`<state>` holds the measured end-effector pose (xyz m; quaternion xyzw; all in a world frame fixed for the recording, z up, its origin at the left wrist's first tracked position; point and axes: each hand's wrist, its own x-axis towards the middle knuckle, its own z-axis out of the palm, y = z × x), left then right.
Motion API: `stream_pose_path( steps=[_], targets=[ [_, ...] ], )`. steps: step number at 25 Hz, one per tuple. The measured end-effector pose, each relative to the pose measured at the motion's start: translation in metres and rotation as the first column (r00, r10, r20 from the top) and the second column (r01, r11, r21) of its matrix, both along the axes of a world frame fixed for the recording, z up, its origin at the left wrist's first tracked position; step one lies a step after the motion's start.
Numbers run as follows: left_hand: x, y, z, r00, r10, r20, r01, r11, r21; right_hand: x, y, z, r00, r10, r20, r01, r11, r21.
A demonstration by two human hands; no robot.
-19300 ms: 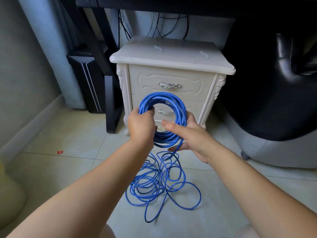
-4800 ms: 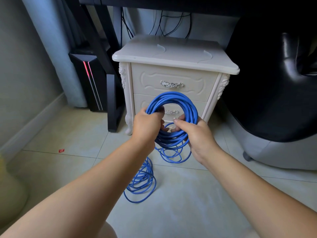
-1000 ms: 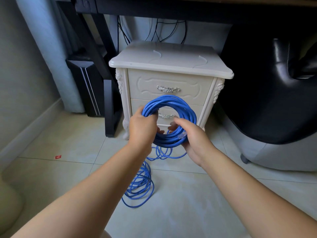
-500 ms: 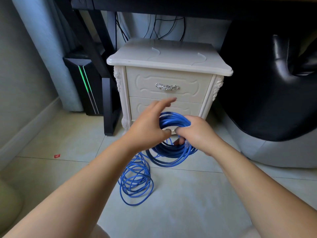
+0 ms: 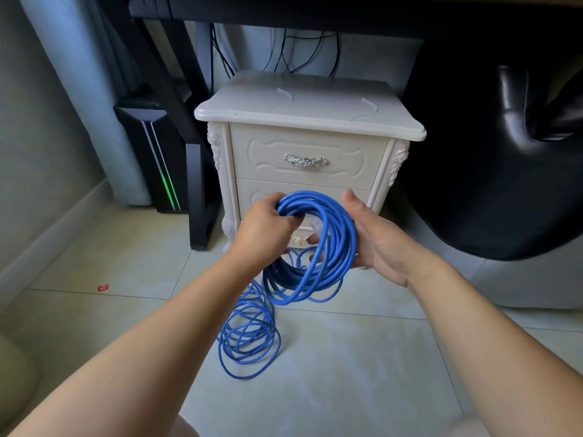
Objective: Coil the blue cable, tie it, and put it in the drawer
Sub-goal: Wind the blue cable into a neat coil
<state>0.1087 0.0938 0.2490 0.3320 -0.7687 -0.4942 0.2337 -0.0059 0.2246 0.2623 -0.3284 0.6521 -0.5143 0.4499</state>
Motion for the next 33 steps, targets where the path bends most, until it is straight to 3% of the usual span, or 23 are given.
stream_pose_path(
  steps=[2, 6, 12, 17, 21, 23, 26, 28, 30, 33],
  targets=[
    [-0.001, -0.003, -0.002, 0.995, 0.091, -0.026, -0.090, 0.995, 0.035, 0.001, 0.002, -0.003, 1.000, 0.016, 0.015, -0.016, 1.000, -0.005],
    [-0.002, -0.012, -0.006, 0.965, 0.255, -0.054, -0.258, 0.965, -0.045, 0.016, -0.001, -0.015, 0.996, 0.065, 0.063, -0.064, 0.998, -0.031],
    [-0.004, -0.005, -0.002, 0.946, 0.312, -0.093, -0.321, 0.941, -0.110, 0.027, -0.006, -0.014, 0.997, -0.016, 0.073, 0.021, 0.997, -0.073],
    [-0.001, -0.008, -0.002, 0.969, 0.189, -0.157, -0.139, 0.948, 0.285, 0.026, -0.011, -0.017, 0.945, -0.322, 0.050, 0.326, 0.939, -0.107],
    [0.001, 0.003, 0.000, 0.991, 0.016, -0.135, 0.042, 0.909, 0.416, 0.021, -0.014, -0.019, 0.908, -0.418, 0.024, 0.418, 0.901, -0.112],
    [0.005, 0.001, -0.001, 0.997, -0.058, -0.045, 0.069, 0.947, 0.313, 0.015, -0.014, -0.019, 0.893, -0.440, -0.098, 0.432, 0.897, -0.091],
    [0.009, 0.000, -0.002, 0.993, -0.112, 0.038, 0.115, 0.991, -0.069, 0.006, -0.012, -0.016, 0.841, -0.419, -0.342, 0.429, 0.902, -0.050],
    [0.010, 0.003, 0.000, 0.984, -0.179, 0.000, 0.171, 0.939, -0.299, 0.004, -0.011, -0.013, 0.803, -0.352, -0.481, 0.396, 0.918, -0.010],
    [0.010, 0.008, 0.002, 0.954, -0.294, 0.053, 0.281, 0.826, -0.489, 0.009, -0.010, -0.008, 0.762, -0.236, -0.603, 0.320, 0.947, 0.033],
    [0.009, 0.012, -0.003, 0.919, -0.339, 0.203, 0.391, 0.711, -0.585, 0.020, -0.012, -0.005, 0.648, -0.016, -0.762, 0.181, 0.975, 0.133]
  ],
)
